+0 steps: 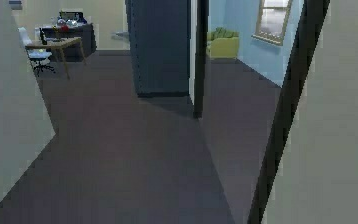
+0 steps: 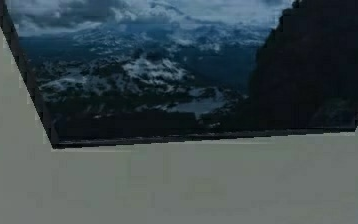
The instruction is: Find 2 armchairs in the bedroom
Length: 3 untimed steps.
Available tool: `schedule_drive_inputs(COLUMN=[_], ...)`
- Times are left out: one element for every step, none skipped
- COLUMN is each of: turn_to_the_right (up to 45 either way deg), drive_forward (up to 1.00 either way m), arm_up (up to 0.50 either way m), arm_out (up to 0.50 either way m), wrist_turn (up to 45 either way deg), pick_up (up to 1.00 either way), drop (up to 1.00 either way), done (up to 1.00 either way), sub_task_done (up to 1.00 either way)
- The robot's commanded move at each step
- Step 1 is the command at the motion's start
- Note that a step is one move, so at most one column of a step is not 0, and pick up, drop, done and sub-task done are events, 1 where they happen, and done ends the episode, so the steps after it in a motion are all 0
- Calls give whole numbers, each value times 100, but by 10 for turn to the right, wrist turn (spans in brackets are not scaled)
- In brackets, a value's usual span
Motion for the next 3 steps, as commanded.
schedule_drive_inputs(turn_to_the_right=[0,-360,0], drive_forward=[45,0,100], arm_up=[0,0,0], arm_out=[0,0,0], wrist_turn=[0,0,0], pick_up=[0,0,0], drop=[0,0,0], done=[0,0,0], sub_task_done=[0,0,0])
